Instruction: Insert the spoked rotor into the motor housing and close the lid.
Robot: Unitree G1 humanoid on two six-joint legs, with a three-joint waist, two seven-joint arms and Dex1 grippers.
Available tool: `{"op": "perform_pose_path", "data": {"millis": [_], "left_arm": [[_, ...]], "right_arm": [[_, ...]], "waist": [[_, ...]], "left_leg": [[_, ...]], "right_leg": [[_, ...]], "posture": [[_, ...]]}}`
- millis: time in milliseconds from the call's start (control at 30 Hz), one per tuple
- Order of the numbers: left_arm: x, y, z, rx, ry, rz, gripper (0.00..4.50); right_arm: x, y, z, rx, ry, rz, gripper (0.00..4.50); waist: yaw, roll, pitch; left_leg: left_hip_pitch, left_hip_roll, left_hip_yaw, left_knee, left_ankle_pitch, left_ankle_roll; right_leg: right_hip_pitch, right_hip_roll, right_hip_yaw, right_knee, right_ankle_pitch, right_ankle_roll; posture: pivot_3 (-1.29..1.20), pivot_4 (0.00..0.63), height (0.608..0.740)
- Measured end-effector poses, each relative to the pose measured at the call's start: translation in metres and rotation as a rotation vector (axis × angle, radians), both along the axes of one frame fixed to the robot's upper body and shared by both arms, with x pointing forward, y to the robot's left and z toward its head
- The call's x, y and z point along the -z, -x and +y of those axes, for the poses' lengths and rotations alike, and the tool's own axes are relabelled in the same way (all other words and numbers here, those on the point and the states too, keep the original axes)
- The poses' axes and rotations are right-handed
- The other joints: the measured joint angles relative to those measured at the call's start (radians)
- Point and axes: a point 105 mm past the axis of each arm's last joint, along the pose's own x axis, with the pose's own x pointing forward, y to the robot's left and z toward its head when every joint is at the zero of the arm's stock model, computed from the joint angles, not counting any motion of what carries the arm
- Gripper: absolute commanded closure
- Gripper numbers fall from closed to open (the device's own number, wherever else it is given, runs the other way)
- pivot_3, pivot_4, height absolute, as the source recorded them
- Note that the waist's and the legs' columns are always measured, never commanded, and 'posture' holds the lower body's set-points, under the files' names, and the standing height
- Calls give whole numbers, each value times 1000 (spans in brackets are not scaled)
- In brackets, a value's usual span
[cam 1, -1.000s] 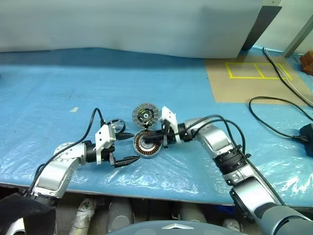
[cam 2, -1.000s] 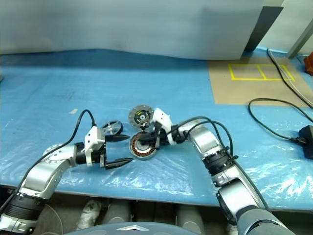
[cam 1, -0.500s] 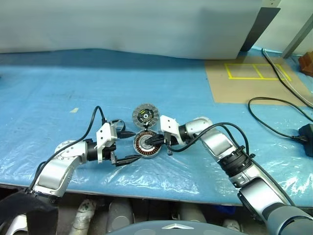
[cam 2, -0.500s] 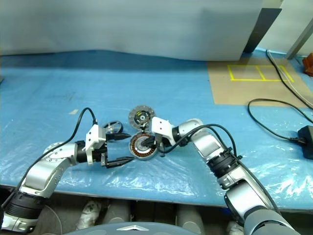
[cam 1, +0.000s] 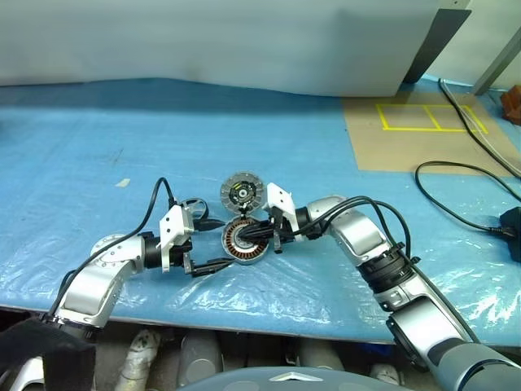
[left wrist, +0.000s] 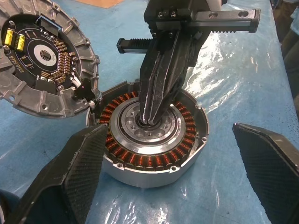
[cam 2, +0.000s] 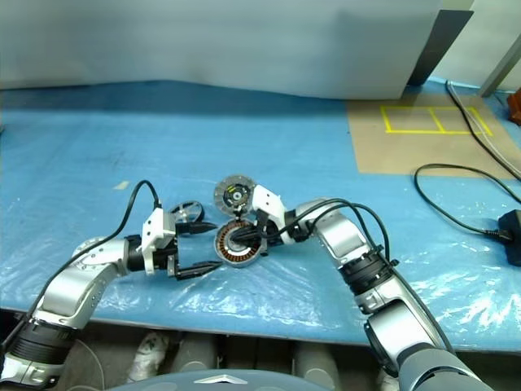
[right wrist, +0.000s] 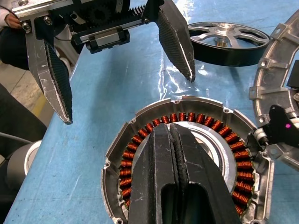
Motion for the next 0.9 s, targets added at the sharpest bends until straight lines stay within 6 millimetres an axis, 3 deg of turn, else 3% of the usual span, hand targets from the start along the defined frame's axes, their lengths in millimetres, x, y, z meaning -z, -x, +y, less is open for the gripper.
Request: {"op": "perform_pose_path", "data": {"millis": [467, 533, 600, 700, 900], "left_arm": [[3, 4, 1, 7, -1, 16, 0], [3, 4, 1, 7, -1, 15, 0], [3, 5, 1, 6, -2, 14, 0], [2, 4, 2, 5, -4, 9, 0], [2, 4, 2, 6, -4, 10, 0]], "right_arm": [[-19, -7, 5, 50, -105, 66, 4485], [-10, -5, 4, 32, -49, 39, 4485], [14, 3, -4, -22, 80, -59, 4485], [14, 2, 1, -63, 103, -151, 4485], [9, -5, 0, 13, 22, -20, 4485]], "waist": [[0, 0, 0], [0, 0, 0], [3, 0, 0], [-2, 0, -1], [-1, 0, 0]], "left_leg": [[0, 0, 0, 0, 0, 0], [1, 0, 0, 0, 0, 0], [1, 0, 0, 0, 0, 0], [7, 0, 1, -1, 0, 0], [6, 0, 1, 0, 0, 0]], "right_leg": [[0, 0, 0, 0, 0, 0], [1, 0, 0, 0, 0, 0], [2, 0, -1, -1, 0, 0], [6, 0, 1, -1, 0, 0], [4, 0, 2, 1, 0, 0]], "posture": [[0, 150, 740], [0, 150, 740], [0, 150, 740], [0, 150, 740], [0, 150, 740]]}}
